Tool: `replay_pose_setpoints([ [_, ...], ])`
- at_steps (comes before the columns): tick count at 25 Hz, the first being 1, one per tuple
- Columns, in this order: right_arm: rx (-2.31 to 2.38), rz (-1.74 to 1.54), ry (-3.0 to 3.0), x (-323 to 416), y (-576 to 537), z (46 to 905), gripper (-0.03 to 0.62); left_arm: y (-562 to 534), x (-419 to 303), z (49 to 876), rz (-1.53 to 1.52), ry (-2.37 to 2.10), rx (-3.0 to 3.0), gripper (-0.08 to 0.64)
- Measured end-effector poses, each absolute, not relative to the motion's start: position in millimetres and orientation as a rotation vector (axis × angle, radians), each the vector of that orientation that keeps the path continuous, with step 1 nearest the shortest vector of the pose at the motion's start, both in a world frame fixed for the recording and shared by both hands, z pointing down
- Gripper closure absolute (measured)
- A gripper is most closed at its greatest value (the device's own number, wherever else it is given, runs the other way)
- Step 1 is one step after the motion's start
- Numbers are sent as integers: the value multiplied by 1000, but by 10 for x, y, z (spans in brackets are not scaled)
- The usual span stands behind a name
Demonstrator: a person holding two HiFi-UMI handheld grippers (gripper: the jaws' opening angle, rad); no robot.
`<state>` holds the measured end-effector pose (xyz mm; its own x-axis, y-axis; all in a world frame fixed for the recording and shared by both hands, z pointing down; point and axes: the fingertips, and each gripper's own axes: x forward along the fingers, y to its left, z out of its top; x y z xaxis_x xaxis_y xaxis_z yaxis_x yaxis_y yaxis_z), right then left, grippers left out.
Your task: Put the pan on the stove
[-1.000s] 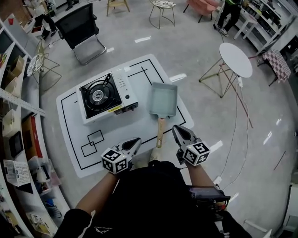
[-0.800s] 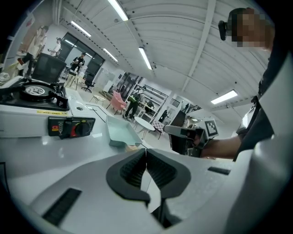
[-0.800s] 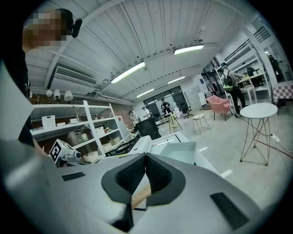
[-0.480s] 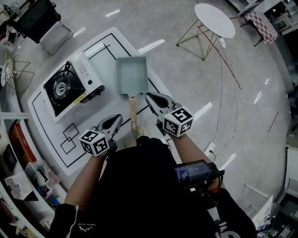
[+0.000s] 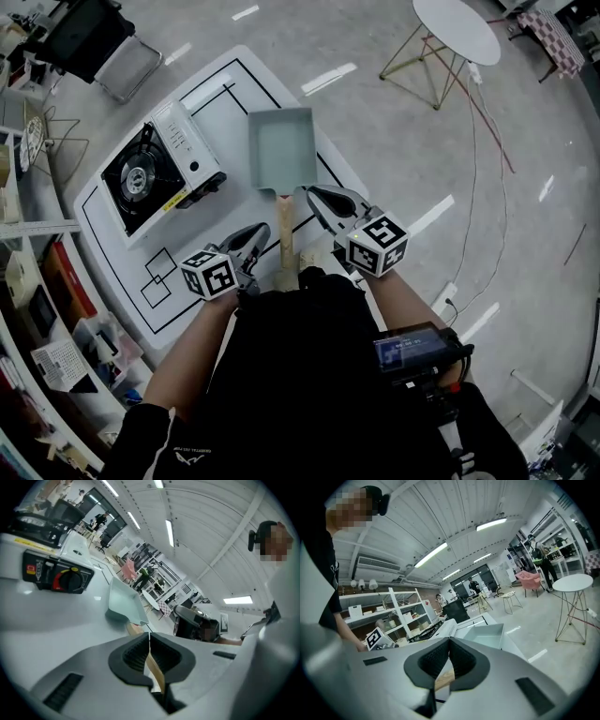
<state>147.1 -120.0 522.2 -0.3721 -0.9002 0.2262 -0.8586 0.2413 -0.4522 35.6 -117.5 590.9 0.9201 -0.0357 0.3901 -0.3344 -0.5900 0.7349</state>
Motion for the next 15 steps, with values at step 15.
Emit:
replay_pose_setpoints([
  [15,-1703,-841,2376,1645,-1188,5423,566,-1191,601,6215,410,-204,1896,431],
])
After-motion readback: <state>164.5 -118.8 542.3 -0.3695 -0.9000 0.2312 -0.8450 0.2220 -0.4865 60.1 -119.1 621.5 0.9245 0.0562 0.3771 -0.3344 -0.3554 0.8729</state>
